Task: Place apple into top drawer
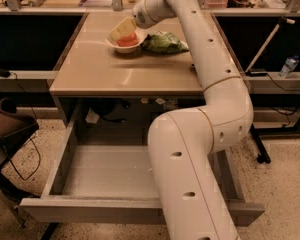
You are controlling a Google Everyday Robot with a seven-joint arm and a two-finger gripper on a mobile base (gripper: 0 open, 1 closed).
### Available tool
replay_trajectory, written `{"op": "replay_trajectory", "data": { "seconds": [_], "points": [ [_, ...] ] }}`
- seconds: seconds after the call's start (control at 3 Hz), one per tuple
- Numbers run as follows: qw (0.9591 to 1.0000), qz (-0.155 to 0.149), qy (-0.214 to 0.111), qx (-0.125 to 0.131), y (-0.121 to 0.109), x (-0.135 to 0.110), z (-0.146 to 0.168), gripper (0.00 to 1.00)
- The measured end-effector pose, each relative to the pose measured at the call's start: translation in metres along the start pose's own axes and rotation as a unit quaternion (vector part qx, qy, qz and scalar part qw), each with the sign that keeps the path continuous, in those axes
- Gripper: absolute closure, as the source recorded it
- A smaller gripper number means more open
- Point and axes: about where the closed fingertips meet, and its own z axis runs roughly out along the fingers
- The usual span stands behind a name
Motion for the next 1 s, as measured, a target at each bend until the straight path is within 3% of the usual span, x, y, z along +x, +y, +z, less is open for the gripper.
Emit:
{"op": "replay_trajectory", "data": {
  "seconds": [0.33, 0.67, 1.0],
  "points": [
    [0.9993, 0.022, -0.008, 0.03, -0.02, 0.004, 0.001, 0.0],
    [0.9992, 0.023, -0.009, 0.031, -0.02, 0.004, 0.002, 0.0],
    [0.9987, 0.026, 0.013, 0.042, -0.025, 0.015, 0.005, 0.0]
  ]
}}
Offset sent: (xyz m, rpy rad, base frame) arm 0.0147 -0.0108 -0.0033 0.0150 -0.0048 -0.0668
